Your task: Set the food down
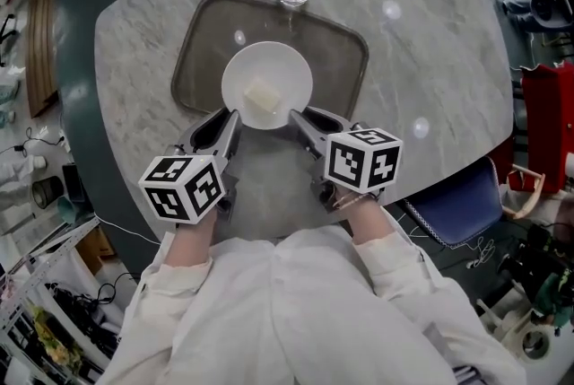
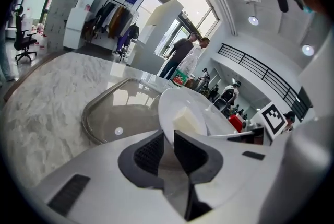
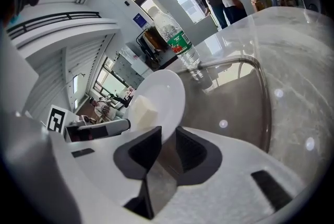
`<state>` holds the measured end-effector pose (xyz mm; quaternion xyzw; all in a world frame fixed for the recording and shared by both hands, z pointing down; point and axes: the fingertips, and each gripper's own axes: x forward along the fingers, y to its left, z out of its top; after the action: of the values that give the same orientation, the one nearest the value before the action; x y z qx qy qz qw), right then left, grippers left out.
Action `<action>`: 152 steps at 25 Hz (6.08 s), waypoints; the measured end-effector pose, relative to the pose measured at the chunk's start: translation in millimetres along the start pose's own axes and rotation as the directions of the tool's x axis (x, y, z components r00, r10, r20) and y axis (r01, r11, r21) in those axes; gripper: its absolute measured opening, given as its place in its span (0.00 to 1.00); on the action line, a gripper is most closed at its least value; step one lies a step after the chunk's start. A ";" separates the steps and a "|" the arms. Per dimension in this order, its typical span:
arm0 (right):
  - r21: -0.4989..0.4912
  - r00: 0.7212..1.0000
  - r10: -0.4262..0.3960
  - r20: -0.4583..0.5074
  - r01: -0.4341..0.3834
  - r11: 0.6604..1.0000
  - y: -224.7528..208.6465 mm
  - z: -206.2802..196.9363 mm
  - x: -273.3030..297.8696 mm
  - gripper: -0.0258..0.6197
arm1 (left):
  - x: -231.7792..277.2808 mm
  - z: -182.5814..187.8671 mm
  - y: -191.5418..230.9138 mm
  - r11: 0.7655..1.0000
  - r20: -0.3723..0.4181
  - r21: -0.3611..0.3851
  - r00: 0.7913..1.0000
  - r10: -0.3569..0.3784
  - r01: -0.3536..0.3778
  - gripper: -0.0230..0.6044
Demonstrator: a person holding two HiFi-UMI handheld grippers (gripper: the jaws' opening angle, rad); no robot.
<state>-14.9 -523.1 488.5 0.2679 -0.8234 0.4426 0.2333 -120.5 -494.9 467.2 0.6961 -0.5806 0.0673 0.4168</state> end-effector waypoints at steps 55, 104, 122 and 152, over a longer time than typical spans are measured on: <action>-0.172 0.964 -0.203 -0.173 0.174 0.970 -28.9 6.4 31.3 0.18 | 64.6 11.3 22.1 0.987 -0.176 0.160 0.984 0.024 0.005 0.14; -0.099 0.897 -0.208 0.391 0.266 0.959 123.0 -147.1 -107.7 0.04 | -175.1 -99.5 -55.9 0.752 -0.163 0.294 0.806 -0.569 0.590 0.08; -0.136 0.902 -0.142 0.408 0.214 0.967 156.8 -162.1 -118.2 0.04 | -195.7 -116.9 -82.9 0.750 -0.181 0.232 0.785 -0.593 0.620 0.08; -0.333 0.936 0.046 0.350 0.078 0.940 205.0 -156.9 -145.3 0.04 | -212.8 -113.7 -129.4 0.747 -0.156 0.265 0.791 -0.591 0.610 0.08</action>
<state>-16.0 -259.7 352.7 0.3051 -0.9137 0.2357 0.1288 -31.7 -262.8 352.5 0.8985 -0.2953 0.0390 0.3226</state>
